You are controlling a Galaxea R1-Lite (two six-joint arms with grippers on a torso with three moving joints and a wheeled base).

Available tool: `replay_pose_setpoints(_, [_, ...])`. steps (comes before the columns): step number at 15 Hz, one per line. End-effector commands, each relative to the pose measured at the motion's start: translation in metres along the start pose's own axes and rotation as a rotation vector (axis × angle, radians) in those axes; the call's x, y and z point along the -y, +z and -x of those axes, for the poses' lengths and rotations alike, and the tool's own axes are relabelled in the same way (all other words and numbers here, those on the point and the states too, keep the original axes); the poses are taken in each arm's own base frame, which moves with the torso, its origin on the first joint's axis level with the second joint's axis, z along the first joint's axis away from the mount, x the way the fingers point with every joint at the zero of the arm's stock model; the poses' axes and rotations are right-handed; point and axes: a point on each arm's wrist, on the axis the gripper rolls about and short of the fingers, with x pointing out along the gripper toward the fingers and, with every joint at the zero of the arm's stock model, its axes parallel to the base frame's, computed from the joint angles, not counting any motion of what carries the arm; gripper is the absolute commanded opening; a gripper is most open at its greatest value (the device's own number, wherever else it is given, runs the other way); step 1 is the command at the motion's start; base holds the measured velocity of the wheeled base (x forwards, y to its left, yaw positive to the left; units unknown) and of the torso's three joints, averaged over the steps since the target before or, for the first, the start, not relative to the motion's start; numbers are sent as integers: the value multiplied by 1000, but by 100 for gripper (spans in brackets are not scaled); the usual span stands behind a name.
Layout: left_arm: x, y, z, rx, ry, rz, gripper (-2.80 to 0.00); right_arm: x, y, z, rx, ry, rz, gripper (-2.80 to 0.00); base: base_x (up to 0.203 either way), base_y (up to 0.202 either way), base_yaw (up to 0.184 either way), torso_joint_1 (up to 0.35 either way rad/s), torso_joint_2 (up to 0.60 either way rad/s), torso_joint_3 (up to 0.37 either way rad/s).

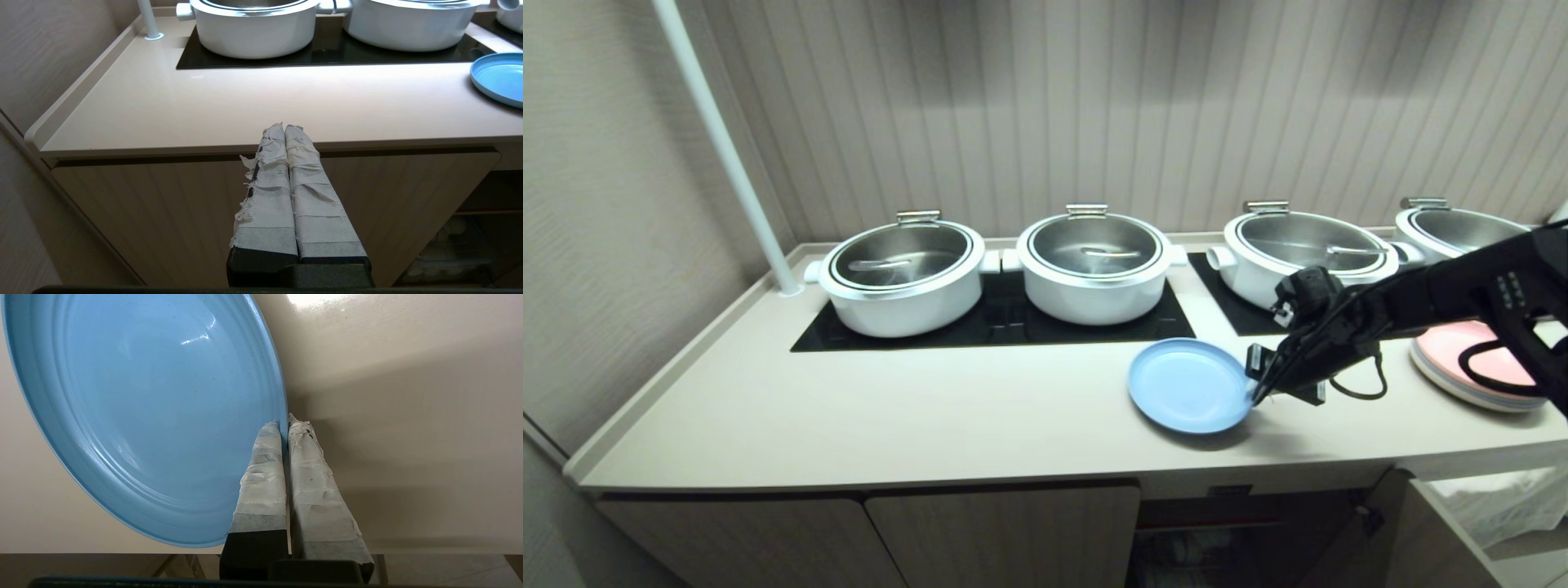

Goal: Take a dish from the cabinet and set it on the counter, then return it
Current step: Place it on the table

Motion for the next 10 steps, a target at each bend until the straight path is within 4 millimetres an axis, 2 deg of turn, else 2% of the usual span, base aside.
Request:
replay_pose_setpoints(1, [0,0,0,0,1,0,-280,-3,-3,-3,-11,1,5,-280,0,0,0,0,0,0])
replay_pose_setpoints(10, [0,0,0,0,0,0,-280,-7,-8,-14,-34,0,21,-280,0,0,0,0,0,0])
